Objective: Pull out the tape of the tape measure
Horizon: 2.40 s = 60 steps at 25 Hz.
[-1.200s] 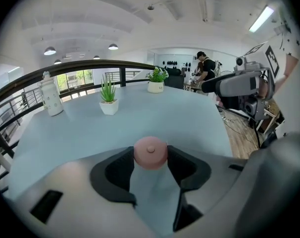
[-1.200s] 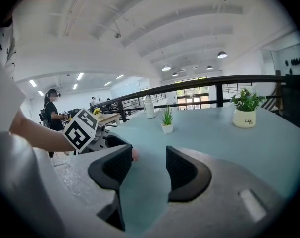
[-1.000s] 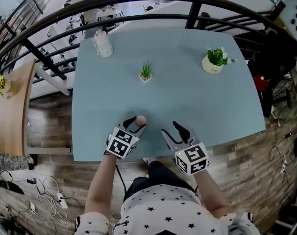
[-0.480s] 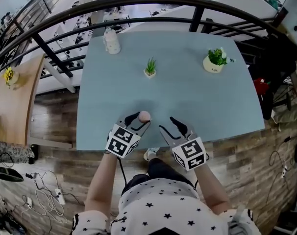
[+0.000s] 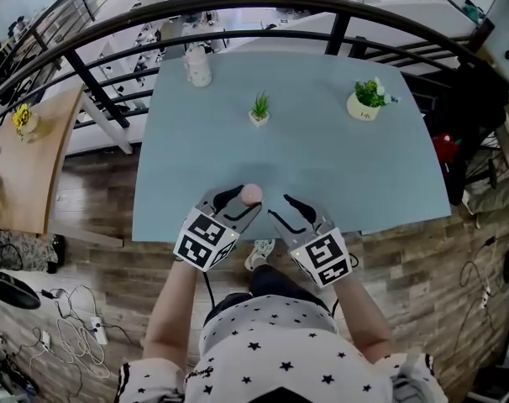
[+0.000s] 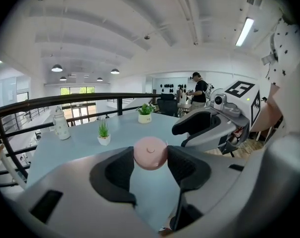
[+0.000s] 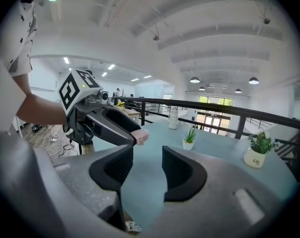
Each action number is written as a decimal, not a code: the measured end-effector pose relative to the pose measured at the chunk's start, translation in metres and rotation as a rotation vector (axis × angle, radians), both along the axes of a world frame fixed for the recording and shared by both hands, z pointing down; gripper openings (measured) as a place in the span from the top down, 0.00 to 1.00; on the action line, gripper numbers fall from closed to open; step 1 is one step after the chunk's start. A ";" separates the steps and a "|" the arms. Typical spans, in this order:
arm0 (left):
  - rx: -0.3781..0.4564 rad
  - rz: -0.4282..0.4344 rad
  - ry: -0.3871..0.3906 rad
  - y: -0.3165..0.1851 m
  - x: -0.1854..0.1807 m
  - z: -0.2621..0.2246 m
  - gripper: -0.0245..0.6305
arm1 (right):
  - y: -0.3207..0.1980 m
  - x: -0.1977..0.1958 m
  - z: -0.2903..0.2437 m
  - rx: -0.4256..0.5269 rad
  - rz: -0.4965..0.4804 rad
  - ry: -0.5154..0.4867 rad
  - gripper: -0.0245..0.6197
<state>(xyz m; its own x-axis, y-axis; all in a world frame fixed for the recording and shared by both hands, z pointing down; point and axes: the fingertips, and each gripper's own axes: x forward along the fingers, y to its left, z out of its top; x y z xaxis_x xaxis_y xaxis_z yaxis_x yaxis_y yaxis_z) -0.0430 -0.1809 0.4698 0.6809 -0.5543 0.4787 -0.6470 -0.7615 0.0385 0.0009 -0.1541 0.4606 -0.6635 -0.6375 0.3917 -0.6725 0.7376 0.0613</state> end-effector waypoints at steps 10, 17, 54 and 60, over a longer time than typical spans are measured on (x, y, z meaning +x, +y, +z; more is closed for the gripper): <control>0.028 0.038 -0.001 0.028 0.009 -0.018 0.64 | 0.022 -0.007 -0.013 0.067 -0.090 0.067 0.74; 0.037 0.055 -0.010 0.038 0.015 -0.022 0.64 | 0.032 -0.013 -0.018 0.128 -0.162 0.138 0.78; 0.033 0.048 -0.006 0.042 0.013 -0.023 0.64 | 0.046 -0.019 -0.018 0.170 -0.236 0.200 0.94; 0.037 0.043 -0.004 0.041 0.011 -0.024 0.64 | 0.044 -0.017 -0.019 0.156 -0.222 0.184 0.95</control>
<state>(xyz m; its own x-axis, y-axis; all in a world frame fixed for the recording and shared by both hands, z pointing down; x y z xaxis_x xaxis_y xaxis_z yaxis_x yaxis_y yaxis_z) -0.0316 -0.1397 0.4456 0.7027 -0.5420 0.4609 -0.6138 -0.7895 0.0075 -0.0160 -0.1102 0.4411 -0.7203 -0.5466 0.4271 -0.4633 0.8373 0.2902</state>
